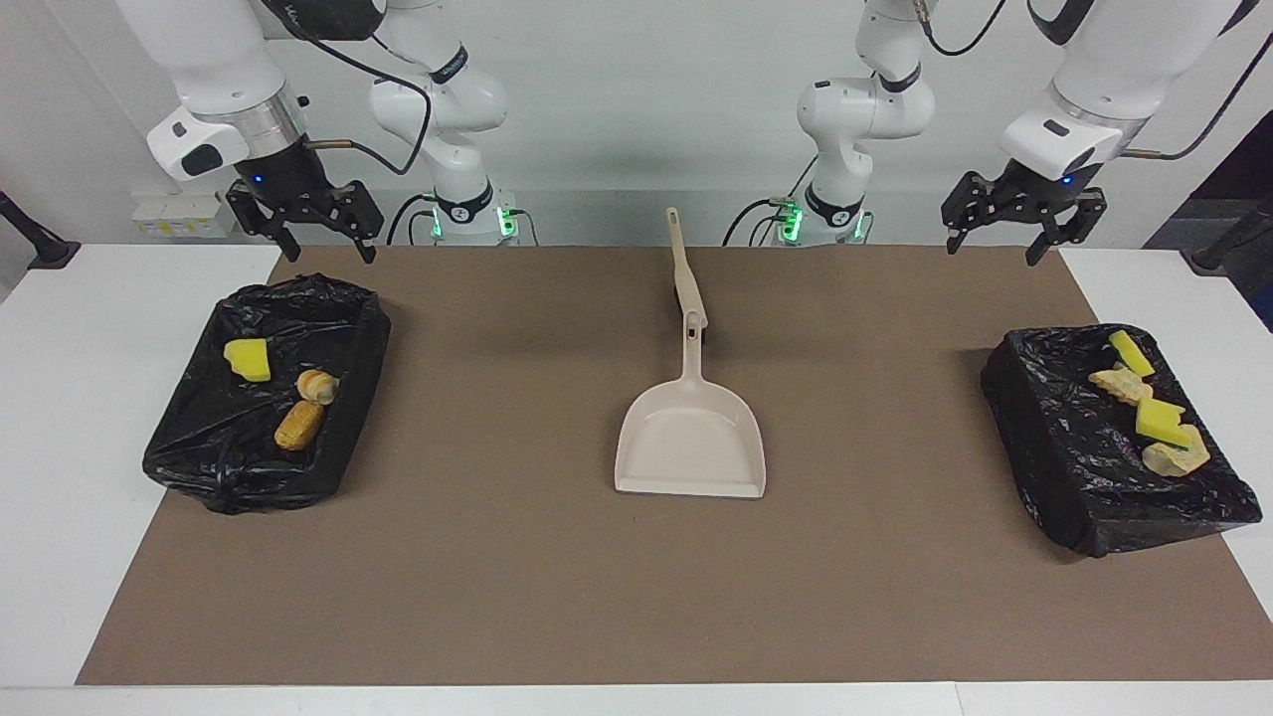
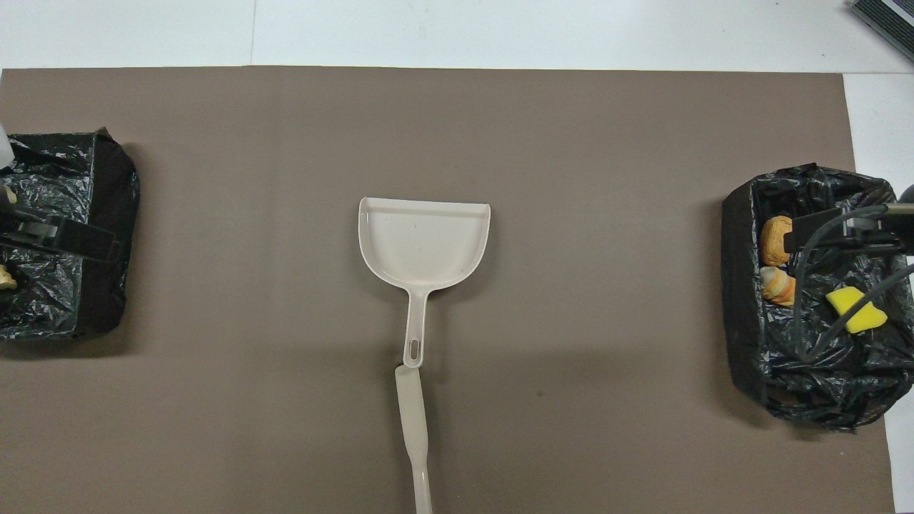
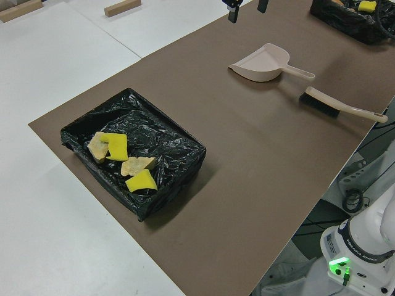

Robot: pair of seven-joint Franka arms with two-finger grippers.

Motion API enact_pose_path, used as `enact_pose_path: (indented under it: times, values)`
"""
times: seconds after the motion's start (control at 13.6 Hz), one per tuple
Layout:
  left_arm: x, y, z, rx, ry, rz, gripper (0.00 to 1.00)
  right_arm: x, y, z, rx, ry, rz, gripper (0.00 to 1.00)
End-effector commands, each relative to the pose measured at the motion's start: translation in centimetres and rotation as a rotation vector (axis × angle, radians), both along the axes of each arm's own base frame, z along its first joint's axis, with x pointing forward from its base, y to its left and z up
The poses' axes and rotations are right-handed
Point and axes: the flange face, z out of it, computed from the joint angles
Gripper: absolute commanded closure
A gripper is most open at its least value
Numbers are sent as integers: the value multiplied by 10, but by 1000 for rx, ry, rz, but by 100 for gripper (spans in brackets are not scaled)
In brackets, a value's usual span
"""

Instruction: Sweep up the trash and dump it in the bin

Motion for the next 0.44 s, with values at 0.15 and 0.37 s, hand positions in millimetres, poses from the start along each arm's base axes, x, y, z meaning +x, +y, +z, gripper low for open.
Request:
enact_pose_path:
  times: [0.15,0.37]
  values:
    - [-4,10,2,-17,14,-1,0,-9,-1,0,-1,9,-14,0]
    - [-6,15,1,-16,31,5,0,-9,-1,0,-1,10,-12,0]
